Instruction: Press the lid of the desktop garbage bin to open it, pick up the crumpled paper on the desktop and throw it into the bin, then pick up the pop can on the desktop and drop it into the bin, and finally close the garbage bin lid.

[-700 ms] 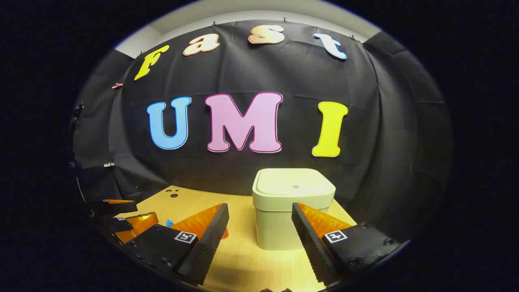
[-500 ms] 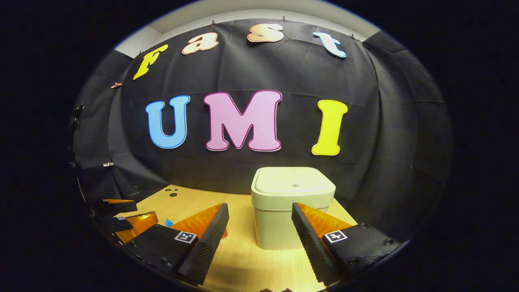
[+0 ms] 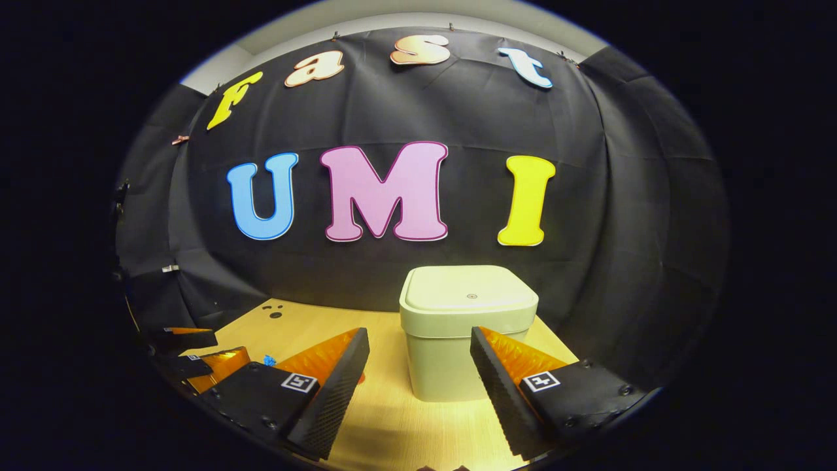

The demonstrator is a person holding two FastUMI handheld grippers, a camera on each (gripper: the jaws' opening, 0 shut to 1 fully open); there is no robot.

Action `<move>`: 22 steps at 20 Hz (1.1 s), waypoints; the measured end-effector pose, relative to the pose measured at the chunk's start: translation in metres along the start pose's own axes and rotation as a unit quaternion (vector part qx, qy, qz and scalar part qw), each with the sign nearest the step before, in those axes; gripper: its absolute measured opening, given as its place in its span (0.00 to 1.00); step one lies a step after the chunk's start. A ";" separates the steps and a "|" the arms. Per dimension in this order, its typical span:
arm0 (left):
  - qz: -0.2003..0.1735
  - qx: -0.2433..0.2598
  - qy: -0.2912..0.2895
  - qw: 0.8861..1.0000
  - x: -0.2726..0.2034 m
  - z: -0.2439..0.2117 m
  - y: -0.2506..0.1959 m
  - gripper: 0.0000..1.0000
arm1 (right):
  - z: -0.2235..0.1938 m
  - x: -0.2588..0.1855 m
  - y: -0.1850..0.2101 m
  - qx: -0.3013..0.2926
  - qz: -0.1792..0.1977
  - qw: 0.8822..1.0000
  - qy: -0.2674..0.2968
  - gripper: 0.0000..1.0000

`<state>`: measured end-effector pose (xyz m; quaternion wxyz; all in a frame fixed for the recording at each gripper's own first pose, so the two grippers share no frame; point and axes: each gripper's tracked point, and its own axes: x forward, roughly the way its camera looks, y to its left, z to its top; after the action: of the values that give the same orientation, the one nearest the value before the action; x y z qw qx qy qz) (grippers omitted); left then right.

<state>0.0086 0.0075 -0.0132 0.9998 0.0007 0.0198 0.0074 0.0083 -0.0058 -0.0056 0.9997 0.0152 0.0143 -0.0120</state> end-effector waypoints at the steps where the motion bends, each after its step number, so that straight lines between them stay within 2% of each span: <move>1: 0.000 0.001 0.001 1.000 0.001 -0.001 0.000 0.97 | -0.002 0.002 0.000 0.000 0.001 1.000 0.004 0.98; 19: -0.011 0.006 -0.010 1.000 0.008 0.002 0.000 0.97 | -0.005 0.006 0.012 -0.026 0.012 0.999 0.015 0.98; 22: -0.007 0.004 -0.008 1.000 0.010 0.002 0.004 0.97 | -0.003 0.009 0.013 -0.033 0.011 0.999 0.012 0.95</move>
<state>0.0181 0.0112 -0.0118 0.9999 0.0047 0.0122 0.0002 0.0174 0.0074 -0.0083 0.9995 -0.0174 0.0261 0.0001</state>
